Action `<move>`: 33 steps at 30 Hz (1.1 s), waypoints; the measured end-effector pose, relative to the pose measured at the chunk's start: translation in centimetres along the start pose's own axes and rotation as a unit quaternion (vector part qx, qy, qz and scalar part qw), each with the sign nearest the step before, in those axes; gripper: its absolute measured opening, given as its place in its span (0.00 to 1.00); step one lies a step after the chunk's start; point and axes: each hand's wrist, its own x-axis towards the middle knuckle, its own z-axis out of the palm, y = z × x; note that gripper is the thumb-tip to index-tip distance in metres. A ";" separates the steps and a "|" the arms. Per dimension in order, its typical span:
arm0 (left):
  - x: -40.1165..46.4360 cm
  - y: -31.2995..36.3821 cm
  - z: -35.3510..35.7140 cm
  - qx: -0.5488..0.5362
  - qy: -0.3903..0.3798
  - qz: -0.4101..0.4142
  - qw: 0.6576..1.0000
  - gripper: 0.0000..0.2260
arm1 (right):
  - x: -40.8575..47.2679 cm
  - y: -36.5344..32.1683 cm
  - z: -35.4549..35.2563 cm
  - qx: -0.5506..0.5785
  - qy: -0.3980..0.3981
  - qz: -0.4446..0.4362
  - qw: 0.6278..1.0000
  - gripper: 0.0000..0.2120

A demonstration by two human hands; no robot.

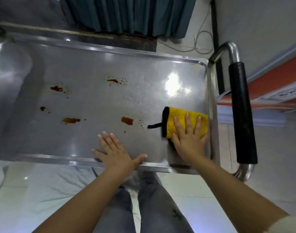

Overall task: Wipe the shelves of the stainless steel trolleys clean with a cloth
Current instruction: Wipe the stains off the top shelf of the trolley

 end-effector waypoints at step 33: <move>4.6 -16.1 -3.2 -0.044 -0.024 -0.044 0.998 0.65 | -6.8 -11.6 4.0 -0.064 -0.015 -0.142 0.988 0.27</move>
